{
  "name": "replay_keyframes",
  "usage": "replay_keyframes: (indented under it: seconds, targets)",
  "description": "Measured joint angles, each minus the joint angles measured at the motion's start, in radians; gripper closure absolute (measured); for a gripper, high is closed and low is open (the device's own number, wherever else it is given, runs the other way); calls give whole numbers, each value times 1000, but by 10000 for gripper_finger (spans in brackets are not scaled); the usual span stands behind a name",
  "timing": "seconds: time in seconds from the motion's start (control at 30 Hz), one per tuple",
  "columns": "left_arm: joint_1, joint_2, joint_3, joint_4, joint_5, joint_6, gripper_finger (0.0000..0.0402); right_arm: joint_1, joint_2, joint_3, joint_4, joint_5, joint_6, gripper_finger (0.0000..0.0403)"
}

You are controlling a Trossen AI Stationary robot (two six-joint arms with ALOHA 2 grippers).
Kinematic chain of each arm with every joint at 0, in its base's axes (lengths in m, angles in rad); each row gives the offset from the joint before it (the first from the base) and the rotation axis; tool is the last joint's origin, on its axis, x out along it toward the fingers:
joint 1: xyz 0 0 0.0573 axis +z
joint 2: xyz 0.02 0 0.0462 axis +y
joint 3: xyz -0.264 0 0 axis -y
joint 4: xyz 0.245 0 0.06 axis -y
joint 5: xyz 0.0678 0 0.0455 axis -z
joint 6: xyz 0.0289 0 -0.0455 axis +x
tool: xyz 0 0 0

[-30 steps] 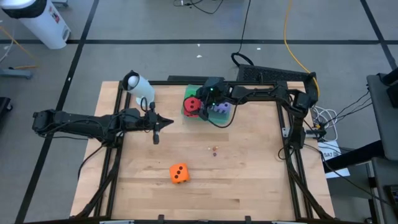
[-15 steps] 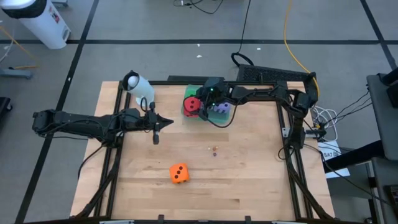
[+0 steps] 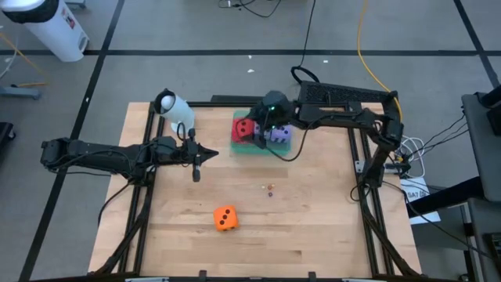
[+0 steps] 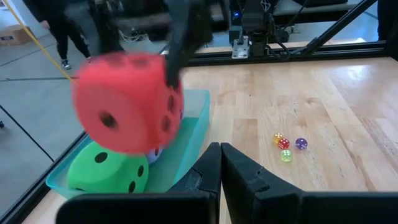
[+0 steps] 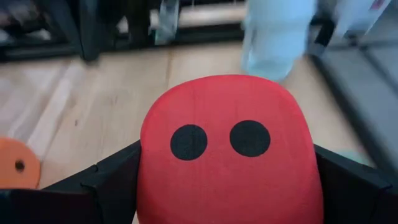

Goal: Pick & Place Dice
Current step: Put the large red dice into the blue bin

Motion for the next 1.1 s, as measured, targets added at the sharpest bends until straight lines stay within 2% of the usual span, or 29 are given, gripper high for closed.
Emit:
replay_keyframes:
  seconds: [0.2,0.37,0.6,0.8,0.97,1.1]
  targets:
    - [0,0,0,0,0,0,380,-54,-57,-1,-119,142,-81,46]
    - [0,0,0,0,-2,2,380,-125,-24,-1,-202,160,-116,46]
    - [0,0,0,0,-2,22,380,-134,11,3,-218,96,-182,46]
    - [0,0,0,0,-8,46,380,-117,-5,-1,-181,89,-182,46]
    - [0,0,0,0,-9,53,380,-120,-28,-3,-181,-5,-166,46]
    - [0,0,0,0,-9,63,380,-117,-31,-2,-179,-14,-166,46]
